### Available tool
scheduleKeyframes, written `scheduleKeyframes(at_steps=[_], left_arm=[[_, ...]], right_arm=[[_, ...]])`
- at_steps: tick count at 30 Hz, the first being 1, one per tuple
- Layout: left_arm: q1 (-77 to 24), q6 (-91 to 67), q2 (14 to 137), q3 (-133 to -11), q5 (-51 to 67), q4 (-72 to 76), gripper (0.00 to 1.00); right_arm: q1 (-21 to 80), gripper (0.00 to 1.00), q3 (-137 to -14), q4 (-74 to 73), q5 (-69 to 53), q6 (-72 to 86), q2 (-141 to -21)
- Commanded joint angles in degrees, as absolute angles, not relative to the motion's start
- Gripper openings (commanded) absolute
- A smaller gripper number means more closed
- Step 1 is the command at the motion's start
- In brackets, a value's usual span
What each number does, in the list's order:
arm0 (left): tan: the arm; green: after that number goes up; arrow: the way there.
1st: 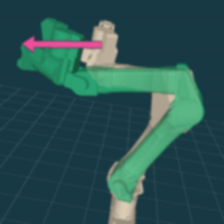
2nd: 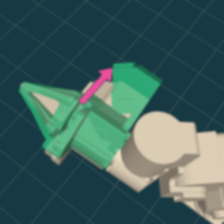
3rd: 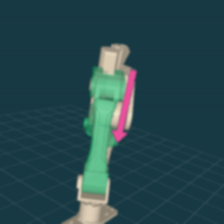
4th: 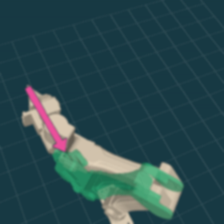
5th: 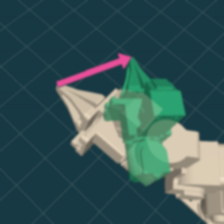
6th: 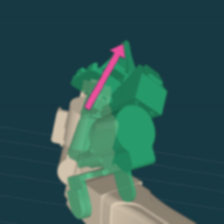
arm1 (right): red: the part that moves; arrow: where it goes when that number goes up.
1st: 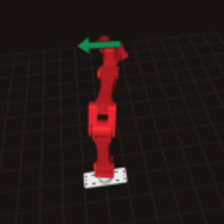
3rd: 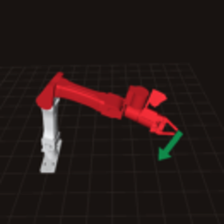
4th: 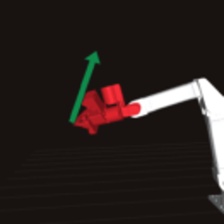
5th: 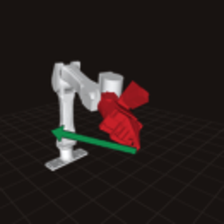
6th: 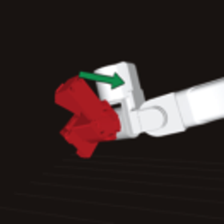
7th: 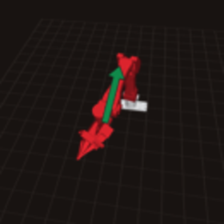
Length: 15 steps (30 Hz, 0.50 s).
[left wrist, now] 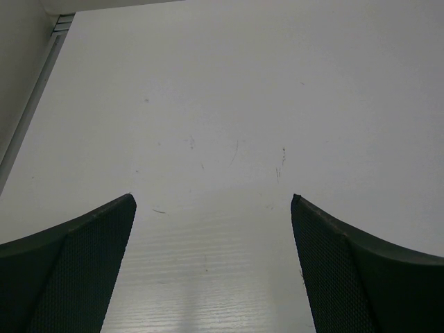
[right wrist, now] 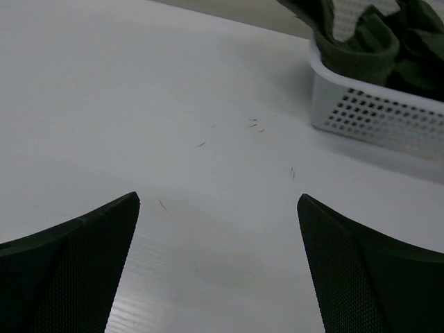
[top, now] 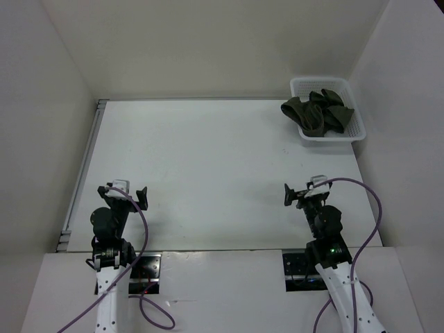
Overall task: Fold and stack the shorts
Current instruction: Grab the shorts from the pile
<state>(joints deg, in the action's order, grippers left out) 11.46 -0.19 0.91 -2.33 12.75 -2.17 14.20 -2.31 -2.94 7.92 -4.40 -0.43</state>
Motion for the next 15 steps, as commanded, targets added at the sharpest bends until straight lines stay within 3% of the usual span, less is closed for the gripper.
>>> scheduleKeyframes(at_steps=[1, 3, 4, 5, 6, 8, 9, 11, 14, 15], left_arm=[[11.51, 0.00, 0.18, -0.62, 13.80, -0.88, 0.99], [11.51, 0.00, 0.18, -0.62, 13.80, -0.88, 0.99], [11.51, 0.00, 0.18, -0.62, 13.80, -0.88, 0.99], [11.51, 0.00, 0.18, -0.62, 13.80, -0.88, 0.99], [11.51, 0.00, 0.18, -0.62, 14.58, -0.88, 0.99], [11.51, 0.00, 0.18, -2.37, 23.49, -2.37, 0.99], [11.51, 0.00, 0.18, -3.16, 37.30, -3.42, 0.99], [11.51, 0.00, 0.18, -3.16, 42.52, 3.63, 0.99], [9.69, 0.00, 0.70, -2.46, 33.00, 19.27, 0.99], [8.62, 0.00, 1.83, -2.98, 23.91, 20.64, 0.99]], right_arm=[[13.97, 0.99, -2.55, 1.14, -7.20, -20.04, 0.44], [13.97, 0.99, -3.16, 2.64, -15.57, -28.95, 0.44], [13.97, 1.00, -4.56, -0.41, -22.43, -44.67, 0.44], [13.97, 1.00, -4.57, -16.10, -27.20, -65.53, 0.44], [13.97, 0.99, -3.61, -18.35, -27.25, -91.15, 0.44], [13.97, 0.99, -0.36, -3.72, -22.34, -86.00, 0.44], [13.97, 0.99, -0.35, 0.83, -20.76, -80.04, 0.44], [13.97, 0.99, -0.35, 12.06, -20.65, -74.73, 0.44], [13.97, 0.99, -1.58, 20.89, -22.85, -68.83, 0.44], [13.97, 0.99, -2.63, 22.57, -23.37, -68.82, -0.17]])
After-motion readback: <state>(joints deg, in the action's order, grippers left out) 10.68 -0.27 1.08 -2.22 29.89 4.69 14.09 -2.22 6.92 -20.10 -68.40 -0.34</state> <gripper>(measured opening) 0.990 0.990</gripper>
